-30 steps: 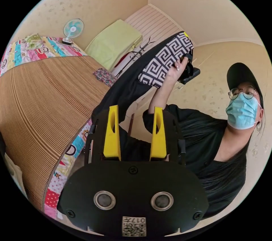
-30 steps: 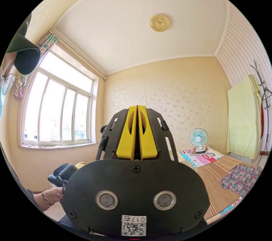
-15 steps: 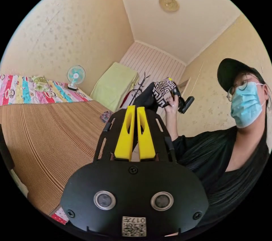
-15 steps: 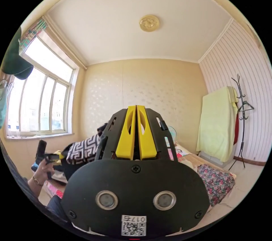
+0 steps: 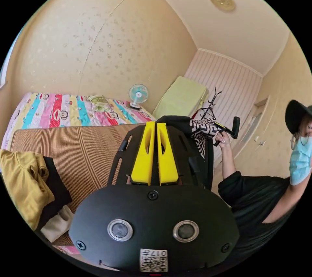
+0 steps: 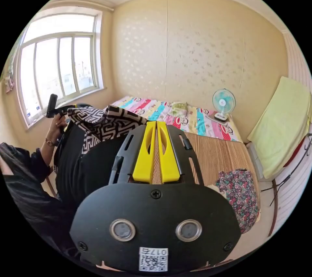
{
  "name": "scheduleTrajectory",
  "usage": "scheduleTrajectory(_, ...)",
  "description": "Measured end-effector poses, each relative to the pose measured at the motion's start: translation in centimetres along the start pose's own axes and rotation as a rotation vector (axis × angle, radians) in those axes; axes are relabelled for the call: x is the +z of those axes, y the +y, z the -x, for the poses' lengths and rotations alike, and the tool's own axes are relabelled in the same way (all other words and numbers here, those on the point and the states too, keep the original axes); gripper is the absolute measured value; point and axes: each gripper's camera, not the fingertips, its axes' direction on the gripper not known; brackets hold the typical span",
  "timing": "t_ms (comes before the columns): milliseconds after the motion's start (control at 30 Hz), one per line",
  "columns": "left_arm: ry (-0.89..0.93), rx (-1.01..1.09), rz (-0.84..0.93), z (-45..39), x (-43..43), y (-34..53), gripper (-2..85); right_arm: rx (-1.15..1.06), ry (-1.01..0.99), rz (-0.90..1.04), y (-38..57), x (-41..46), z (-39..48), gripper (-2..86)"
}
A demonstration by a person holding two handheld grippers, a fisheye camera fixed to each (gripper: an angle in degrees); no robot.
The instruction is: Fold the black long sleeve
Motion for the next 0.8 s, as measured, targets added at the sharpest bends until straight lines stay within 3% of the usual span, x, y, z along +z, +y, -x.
scheduleTrajectory(167,-0.153,-0.206,0.204,15.9,11.5,-5.1,0.4,0.283,-0.024,0.286,-9.2,25.2,-9.8,3.1)
scheduleTrajectory(233,-0.207,-0.319,0.264,21.1,13.7,-5.1,2.6,0.347,0.091,0.323,-8.8,29.4,-10.3,6.7)
scheduleTrajectory(333,-0.210,-0.444,0.192,25.0,13.8,-2.5,4.9,0.236,0.135,0.361,-5.8,33.4,-7.8,8.1)
scheduleTrajectory(500,-0.125,-0.347,0.369,22.4,18.7,6.0,6.5,0.130,-0.019,0.440,5.4,34.5,-3.5,8.4)
scheduleTrajectory(667,-0.018,-0.263,0.608,16.1,23.7,15.2,7.8,0.151,0.023,0.522,14.5,29.9,-2.6,8.4)
scheduleTrajectory(767,-0.111,-0.246,0.802,13.6,25.2,20.4,5.8,0.221,0.024,0.545,17.0,25.8,-3.4,8.5)
scheduleTrajectory(800,-0.108,-0.249,0.788,13.0,24.2,21.7,4.6,0.240,0.017,0.528,17.3,24.6,-3.7,8.4)
